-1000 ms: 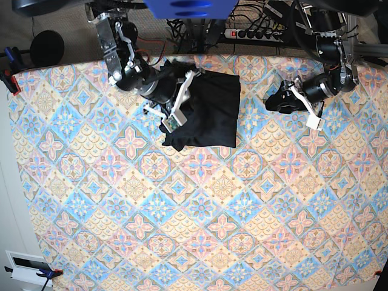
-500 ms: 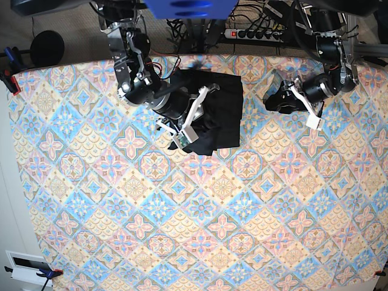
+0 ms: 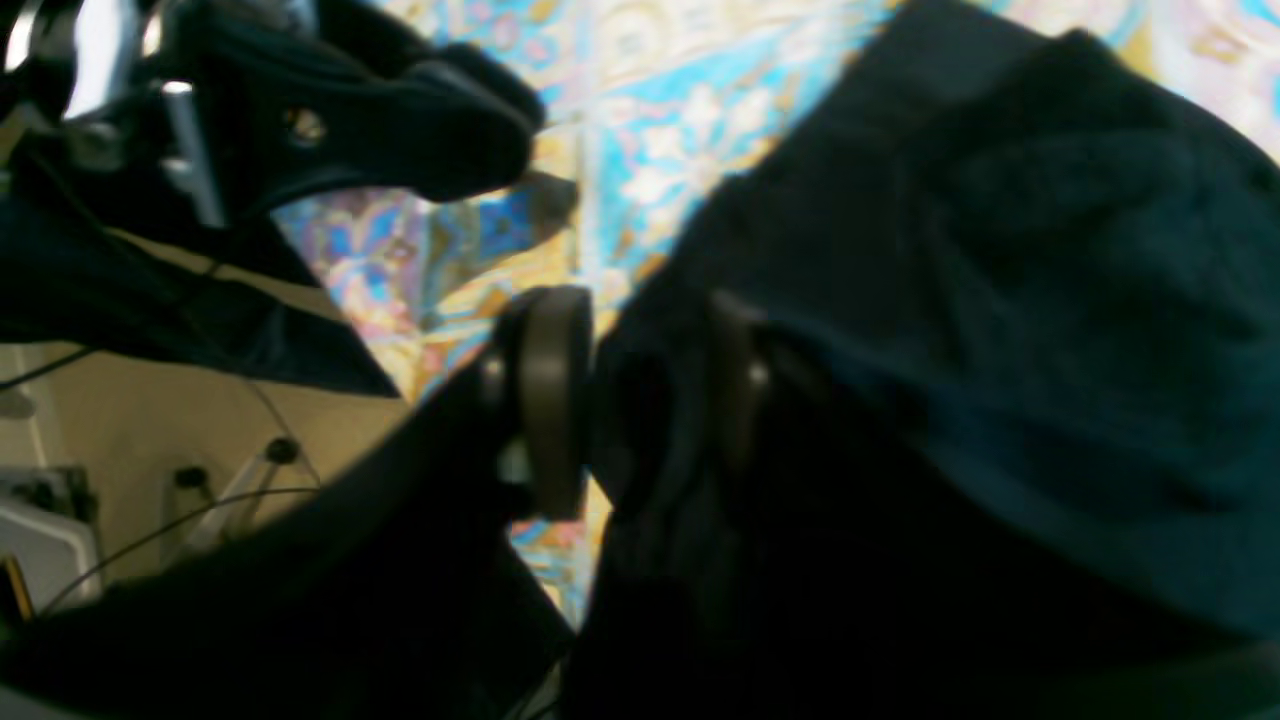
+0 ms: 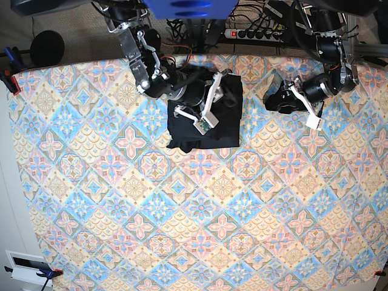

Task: Layout the t-shirt on the table in an organized manner, then fold the t-shirt properly
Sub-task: 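Press the folded edge down onto the bundle with the right gripper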

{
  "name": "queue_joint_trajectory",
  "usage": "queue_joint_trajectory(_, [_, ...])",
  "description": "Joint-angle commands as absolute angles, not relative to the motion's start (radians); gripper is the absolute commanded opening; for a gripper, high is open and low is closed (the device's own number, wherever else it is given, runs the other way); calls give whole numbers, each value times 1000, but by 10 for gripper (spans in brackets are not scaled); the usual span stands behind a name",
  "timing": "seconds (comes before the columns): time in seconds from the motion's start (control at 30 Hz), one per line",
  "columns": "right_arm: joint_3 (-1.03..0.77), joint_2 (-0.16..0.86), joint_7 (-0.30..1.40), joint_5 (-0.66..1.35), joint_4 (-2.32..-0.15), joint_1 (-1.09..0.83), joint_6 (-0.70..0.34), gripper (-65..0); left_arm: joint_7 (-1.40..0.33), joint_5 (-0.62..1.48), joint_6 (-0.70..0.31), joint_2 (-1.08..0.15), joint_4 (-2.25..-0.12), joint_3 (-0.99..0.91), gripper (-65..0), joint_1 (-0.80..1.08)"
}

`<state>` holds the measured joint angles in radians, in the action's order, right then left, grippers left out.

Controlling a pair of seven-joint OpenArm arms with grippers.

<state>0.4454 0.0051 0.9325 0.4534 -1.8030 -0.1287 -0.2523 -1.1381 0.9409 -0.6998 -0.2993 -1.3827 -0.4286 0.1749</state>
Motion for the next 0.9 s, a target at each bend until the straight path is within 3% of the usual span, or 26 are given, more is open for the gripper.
queue_joint_trajectory(0.0, [446,1,915,467,-1801,-117,-257,-409,-1145,937,-698,-311,-1395,-432,-313,173])
queue_joint_trajectory(0.13, [444,1,915,467,-1756,-90,-257,-374,-1145,937,-698,-311,-1395,-432,-313,173])
queue_joint_trajectory(0.3, [446,-2,915,475,-1747,4,-257,-373,-1145,937,-698,-311,-1395,-432,-313,173])
queue_joint_trajectory(0.73, [437,-13,915,469,-1844,5,-257,-374,-1145,937,-698,-311,-1395,-432,-313,173])
queue_joint_trajectory(0.87, [338,-12,915,473,-1914,2,-257,-459,-1145,937,-698,-311,-1395,-432,-313,173])
